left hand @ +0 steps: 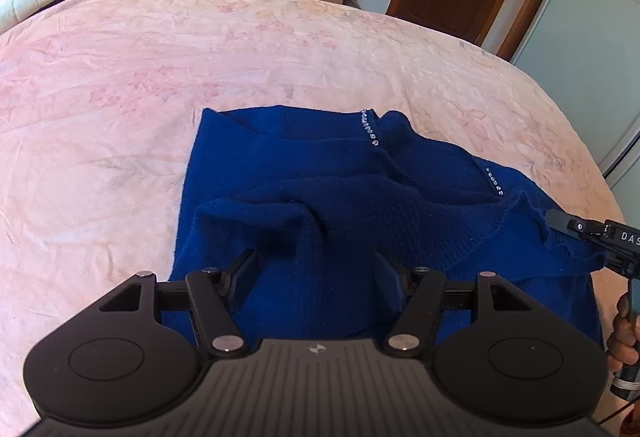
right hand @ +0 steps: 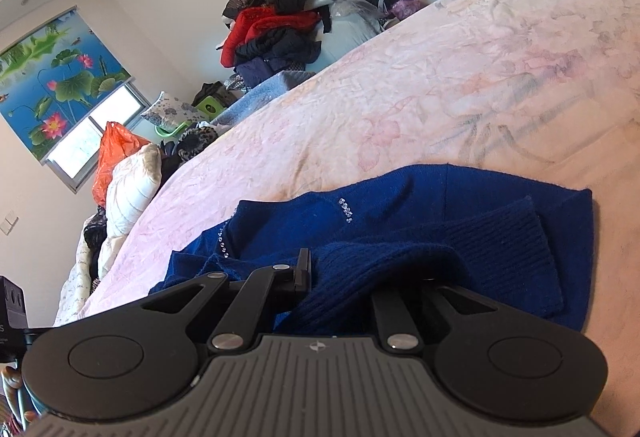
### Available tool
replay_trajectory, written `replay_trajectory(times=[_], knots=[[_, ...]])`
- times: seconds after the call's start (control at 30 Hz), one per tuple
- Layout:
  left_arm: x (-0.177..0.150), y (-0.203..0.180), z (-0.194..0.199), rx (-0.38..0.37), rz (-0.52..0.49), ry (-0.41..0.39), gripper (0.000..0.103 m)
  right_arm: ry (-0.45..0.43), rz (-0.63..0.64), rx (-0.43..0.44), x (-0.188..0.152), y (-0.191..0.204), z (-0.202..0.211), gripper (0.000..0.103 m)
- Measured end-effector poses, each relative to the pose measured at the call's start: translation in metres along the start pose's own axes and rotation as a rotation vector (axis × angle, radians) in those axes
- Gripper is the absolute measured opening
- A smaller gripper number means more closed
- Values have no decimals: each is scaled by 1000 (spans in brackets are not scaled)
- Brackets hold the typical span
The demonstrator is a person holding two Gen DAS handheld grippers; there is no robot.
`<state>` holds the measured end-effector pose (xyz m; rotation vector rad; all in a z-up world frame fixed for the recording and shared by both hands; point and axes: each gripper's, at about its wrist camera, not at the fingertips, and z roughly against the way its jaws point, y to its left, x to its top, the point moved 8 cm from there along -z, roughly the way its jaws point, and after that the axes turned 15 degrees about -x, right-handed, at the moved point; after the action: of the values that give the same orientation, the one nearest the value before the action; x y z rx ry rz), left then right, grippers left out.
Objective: Fold small clothes
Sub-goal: 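Lower the folded side edge onto the sweater body with both grippers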
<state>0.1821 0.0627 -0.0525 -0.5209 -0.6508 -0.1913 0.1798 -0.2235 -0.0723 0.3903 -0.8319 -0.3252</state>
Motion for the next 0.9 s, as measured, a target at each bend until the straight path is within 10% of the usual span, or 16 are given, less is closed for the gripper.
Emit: replay_trajectory(times=[0.1,0.17,0.57,0.77,0.9], knots=[[-5,-4,-8,25,-30,25,16,-1,6,-4,0,0,0,16],[-5,-6,-6,22,-35,10,11,-3,12,-4,0,1,1,16],[63,-31,18,78,-160,-162,7,-83,24,10,26,11,15,15],[94,-3,-41,75,-28,-92,9,-21,-134,-16,27,-17,-19,18],[91,18,-60,35,118,-25,11,33,-260,2,21,-36,-35,41]])
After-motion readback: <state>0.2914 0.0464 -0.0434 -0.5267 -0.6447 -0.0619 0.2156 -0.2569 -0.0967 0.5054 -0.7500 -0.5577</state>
